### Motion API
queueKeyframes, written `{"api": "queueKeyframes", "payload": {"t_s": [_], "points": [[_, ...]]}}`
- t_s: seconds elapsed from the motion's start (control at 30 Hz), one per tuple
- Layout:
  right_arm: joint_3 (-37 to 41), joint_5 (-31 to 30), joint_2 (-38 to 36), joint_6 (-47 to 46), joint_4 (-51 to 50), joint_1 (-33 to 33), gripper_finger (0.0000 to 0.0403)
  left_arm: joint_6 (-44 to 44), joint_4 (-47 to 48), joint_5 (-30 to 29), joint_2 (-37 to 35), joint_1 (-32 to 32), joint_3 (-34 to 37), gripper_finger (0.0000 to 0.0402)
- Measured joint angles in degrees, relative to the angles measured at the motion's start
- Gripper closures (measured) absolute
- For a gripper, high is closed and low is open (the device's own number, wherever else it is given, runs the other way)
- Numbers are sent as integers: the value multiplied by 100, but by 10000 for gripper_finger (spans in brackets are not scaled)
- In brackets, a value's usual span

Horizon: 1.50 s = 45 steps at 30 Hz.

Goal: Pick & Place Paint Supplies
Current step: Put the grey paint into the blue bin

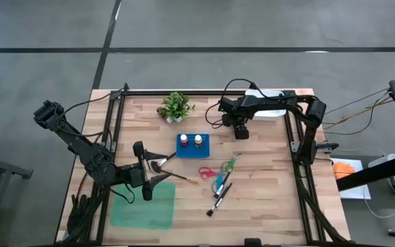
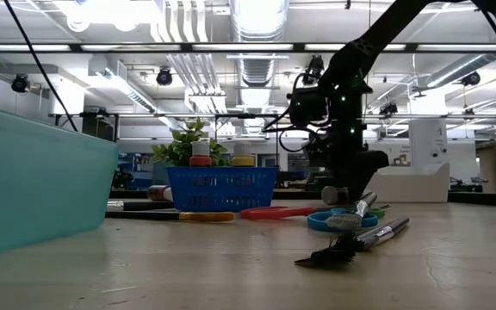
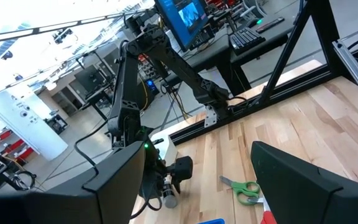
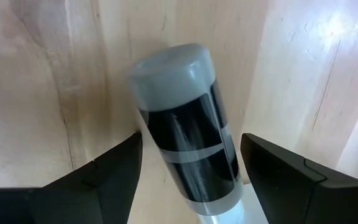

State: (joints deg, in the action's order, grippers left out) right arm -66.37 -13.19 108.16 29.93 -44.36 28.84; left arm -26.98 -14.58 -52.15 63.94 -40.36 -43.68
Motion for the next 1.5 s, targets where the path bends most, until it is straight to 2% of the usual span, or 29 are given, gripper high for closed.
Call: {"api": "queueKeyframes", "payload": {"t_s": [0.13, 0.4, 0.5, 0.67, 0.9, 1.2, 1.33, 1.5], "points": [[2, 42, 0, -63, -7, -7, 150, 0, -1, 14, 0, 2, 0, 100], [11, 316, 4, -125, 17, -15, 259, 0, -1, 39, 0, 11, -2, 100], [7, 310, 4, -186, 101, -87, 284, -2, -3, 39, 0, 22, 0, 100], [-130, 540, 11, -373, 104, -265, 286, -4, -1, 63, 0, 46, -1, 100], [-683, 1288, -186, -682, 129, -562, 270, -2, 32, 78, 0, 72, 0, 100], [-1167, 1821, -1269, -896, 657, -1430, 269, 34, 83, 93, 0, 86, -1, 99], [-1024, 1888, -1908, -896, 1531, -2084, 269, 89, 80, 487, 1, 228, -1, 99], [-707, 1882, -2569, -780, 3193, -2947, 269, -54, -7, 1710, 56, 594, -2, 99]]}}
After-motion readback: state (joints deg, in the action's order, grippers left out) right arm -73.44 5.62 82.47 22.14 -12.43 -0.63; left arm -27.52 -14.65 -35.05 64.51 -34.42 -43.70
